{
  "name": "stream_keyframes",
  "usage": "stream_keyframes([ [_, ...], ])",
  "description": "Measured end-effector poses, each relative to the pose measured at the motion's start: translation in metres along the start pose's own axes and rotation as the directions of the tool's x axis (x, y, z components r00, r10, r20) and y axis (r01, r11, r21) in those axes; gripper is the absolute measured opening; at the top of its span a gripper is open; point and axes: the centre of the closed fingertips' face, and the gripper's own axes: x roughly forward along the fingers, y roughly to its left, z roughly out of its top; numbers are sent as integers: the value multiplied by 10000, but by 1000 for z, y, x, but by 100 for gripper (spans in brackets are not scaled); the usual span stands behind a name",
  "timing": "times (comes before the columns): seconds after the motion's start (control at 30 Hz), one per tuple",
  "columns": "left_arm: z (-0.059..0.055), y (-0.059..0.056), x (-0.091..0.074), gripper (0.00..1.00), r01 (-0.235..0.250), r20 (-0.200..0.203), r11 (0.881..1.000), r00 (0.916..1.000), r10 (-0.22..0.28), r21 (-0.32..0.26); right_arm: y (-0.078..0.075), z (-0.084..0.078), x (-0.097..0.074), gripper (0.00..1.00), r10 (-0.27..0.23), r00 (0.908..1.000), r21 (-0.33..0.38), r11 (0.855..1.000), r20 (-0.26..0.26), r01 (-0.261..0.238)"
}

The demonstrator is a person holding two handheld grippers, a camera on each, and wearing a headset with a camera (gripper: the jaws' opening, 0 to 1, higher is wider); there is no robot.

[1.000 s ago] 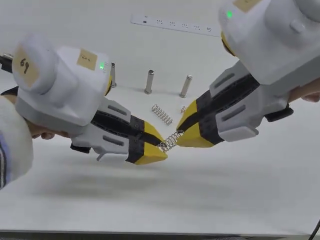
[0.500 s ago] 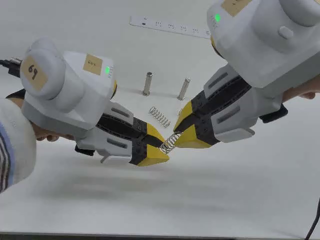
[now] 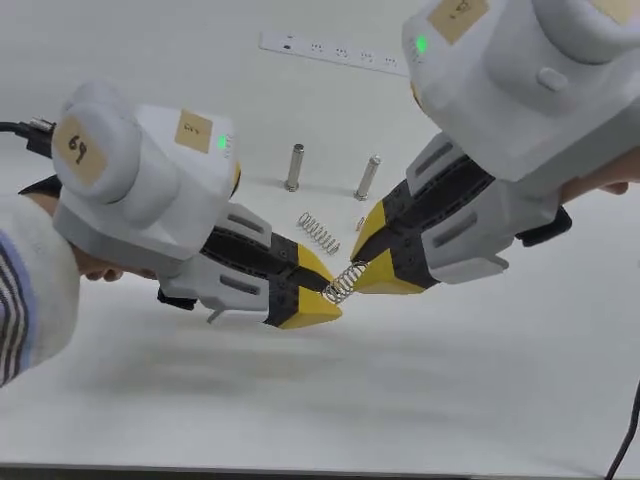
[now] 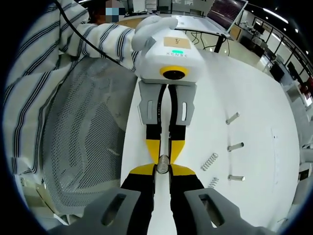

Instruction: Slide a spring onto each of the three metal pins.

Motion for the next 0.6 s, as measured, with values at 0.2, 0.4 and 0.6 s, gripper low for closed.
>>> stream_keyframes([
  [0.2, 0, 2, -5, 1, -127, -79, 9999, 9999, 127, 55, -1, 4, 0, 8, -29, 10000, -285, 9996, 19, 30],
  [0.4, -3, 2, -8, 1, -216, -242, 9997, 9995, 218, 91, -2, 8, 4, 8, 50, 10000, -462, 9989, 44, -48],
  [0.6, 4, 2, -10, 1, -181, -11, 9998, 9998, 181, 28, -3, 7, 8, 8, -8, 9999, -754, 9972, -101, 0],
])
